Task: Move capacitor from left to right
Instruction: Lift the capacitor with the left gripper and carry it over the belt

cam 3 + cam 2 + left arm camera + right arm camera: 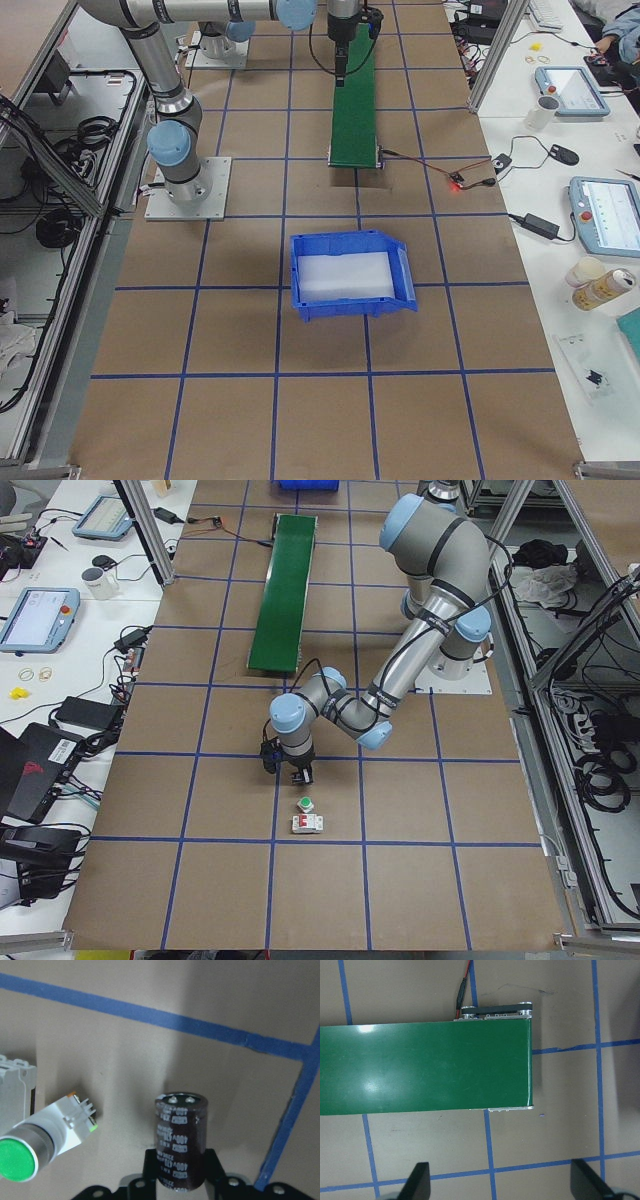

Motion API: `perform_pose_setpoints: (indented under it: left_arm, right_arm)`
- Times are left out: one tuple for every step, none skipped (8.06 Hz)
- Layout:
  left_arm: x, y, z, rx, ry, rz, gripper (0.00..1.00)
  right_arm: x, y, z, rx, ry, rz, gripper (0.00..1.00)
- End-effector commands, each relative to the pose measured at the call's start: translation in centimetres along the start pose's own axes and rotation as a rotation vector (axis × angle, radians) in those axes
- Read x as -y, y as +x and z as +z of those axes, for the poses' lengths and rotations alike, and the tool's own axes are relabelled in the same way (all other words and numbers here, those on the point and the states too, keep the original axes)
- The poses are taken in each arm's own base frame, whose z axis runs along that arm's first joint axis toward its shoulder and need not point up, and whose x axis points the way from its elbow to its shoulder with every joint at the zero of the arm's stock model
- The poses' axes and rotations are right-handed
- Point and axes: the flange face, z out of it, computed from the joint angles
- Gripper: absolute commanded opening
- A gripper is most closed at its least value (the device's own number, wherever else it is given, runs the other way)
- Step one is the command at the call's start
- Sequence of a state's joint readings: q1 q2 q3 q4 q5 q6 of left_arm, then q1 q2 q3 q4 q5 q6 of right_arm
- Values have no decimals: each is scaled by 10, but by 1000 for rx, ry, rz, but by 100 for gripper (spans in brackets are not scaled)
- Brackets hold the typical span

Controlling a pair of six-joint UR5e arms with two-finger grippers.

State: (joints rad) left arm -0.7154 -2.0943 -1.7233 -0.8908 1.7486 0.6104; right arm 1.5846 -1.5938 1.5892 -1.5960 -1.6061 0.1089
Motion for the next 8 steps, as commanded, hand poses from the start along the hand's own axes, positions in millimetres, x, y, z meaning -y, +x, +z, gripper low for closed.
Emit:
perform_pose_setpoints:
  left_arm:
    - [-3,25,-56,2,43,44,0]
    - [-3,65,-99,-69,80,102,0]
    - [-2,112,-140,-54,126,175,0]
    - [-1,171,-165,-31,154,266,0]
    - [-1,220,-179,-25,162,350,0]
    - [-3,269,-185,-26,168,427,0]
    - [-8,310,-185,-30,165,496,0]
    - [-11,337,-180,-33,143,542,0]
  right_arm:
    - [0,0,0,0,-1,0,100]
    - [0,0,0,0,-1,0,100]
    - [0,0,0,0,-1,0,100]
    - [0,0,0,0,1,0,100]
    - [0,0,1,0,-2,0,100]
    - [1,0,1,0,-1,0,100]
    - [0,0,1,0,-2,0,100]
    - [0,0,1,0,-2,0,100]
